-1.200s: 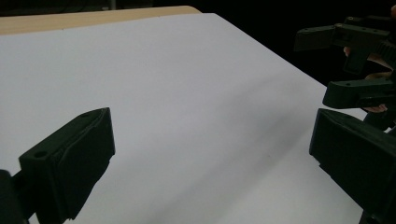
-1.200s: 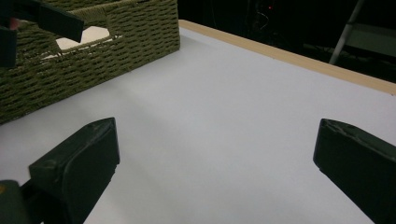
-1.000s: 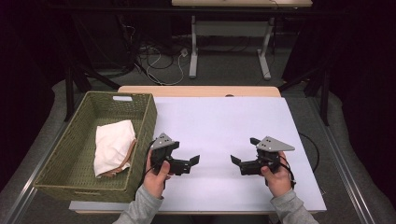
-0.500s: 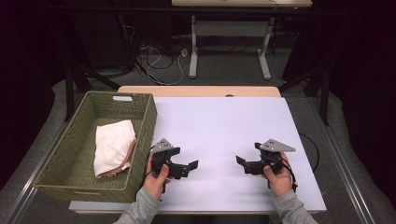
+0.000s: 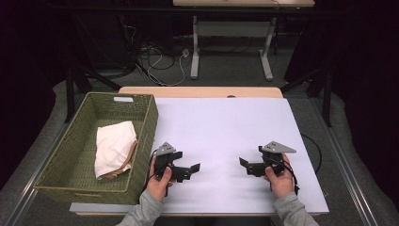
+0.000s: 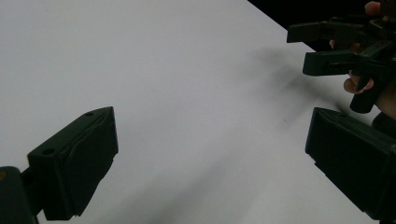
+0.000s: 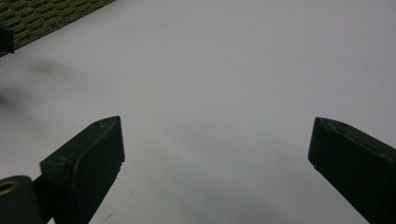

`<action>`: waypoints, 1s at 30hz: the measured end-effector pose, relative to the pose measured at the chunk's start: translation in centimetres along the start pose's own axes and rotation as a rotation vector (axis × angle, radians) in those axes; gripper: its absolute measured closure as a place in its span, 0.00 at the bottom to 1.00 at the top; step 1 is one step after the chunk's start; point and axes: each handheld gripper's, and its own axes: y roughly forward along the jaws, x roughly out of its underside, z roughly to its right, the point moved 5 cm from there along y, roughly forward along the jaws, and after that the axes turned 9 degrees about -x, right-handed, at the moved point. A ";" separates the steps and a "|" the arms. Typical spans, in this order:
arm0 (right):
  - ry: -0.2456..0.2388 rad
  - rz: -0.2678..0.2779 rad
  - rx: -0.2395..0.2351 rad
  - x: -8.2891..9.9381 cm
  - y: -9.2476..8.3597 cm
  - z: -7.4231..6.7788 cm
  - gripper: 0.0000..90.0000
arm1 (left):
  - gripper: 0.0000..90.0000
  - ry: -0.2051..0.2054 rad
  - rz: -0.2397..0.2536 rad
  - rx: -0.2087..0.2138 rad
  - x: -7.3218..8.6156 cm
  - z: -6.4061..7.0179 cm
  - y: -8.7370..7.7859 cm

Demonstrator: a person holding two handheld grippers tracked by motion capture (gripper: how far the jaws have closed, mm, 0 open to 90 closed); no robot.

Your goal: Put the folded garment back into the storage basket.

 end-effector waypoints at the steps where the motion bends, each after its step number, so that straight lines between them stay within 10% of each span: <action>1: 0.001 -0.002 0.000 0.0 0.0 0.0 0.03 | 0.03 -0.001 -0.004 0.000 0.1 0.0 0.0; 30: 0.013 -0.021 0.026 0.6 0.2 0.6 0.04 | 0.04 0.017 -0.018 -0.007 0.5 0.3 0.6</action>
